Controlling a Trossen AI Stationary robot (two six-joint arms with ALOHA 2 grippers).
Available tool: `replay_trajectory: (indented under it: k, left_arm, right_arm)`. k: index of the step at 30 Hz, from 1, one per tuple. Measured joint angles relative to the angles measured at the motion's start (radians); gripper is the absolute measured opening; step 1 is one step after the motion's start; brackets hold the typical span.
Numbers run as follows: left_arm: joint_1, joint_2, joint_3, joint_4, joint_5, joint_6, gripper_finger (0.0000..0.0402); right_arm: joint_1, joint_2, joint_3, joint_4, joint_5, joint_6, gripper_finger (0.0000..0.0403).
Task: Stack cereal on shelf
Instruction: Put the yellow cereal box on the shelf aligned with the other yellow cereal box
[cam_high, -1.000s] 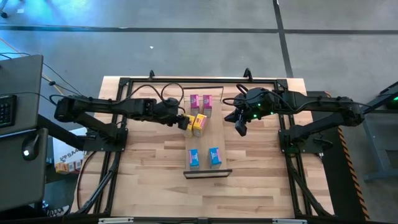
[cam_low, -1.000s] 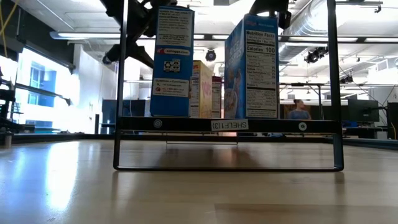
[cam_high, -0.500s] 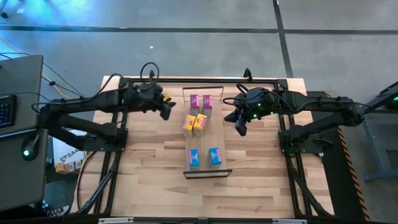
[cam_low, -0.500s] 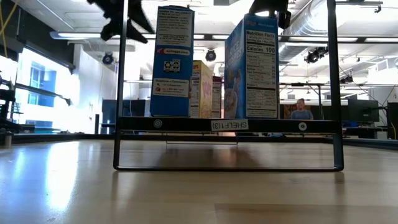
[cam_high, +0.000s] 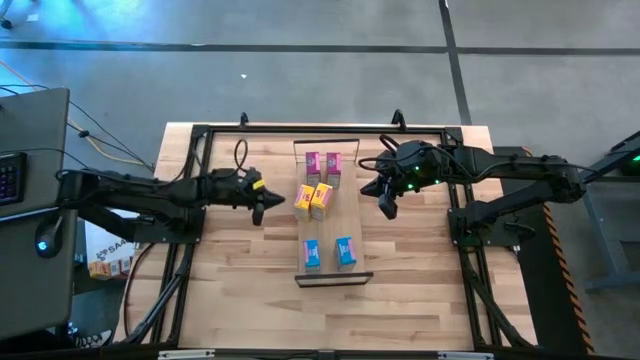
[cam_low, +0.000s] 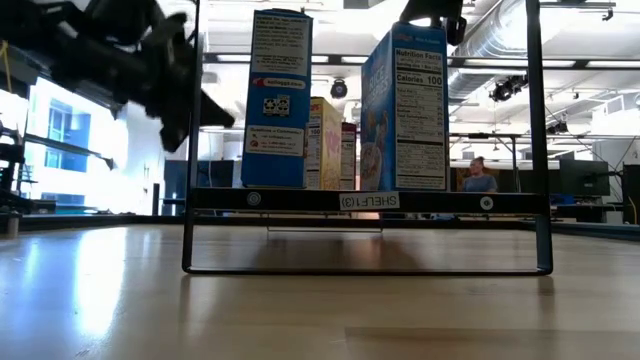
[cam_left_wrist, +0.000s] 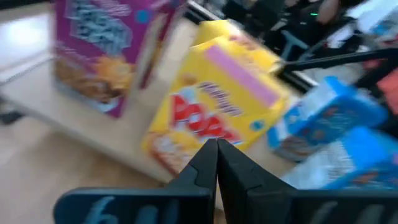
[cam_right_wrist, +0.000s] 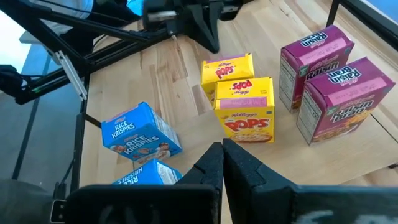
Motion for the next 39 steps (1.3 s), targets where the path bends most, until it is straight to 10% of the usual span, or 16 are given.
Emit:
replay_trajectory:
  k: [39]
  left_arm:
    - [-0.012,0.538,0.039,0.405,0.058,0.110,0.0000]
  right_arm:
    - [0.000,0.039,0.001,0.095,0.036,0.016,0.0000]
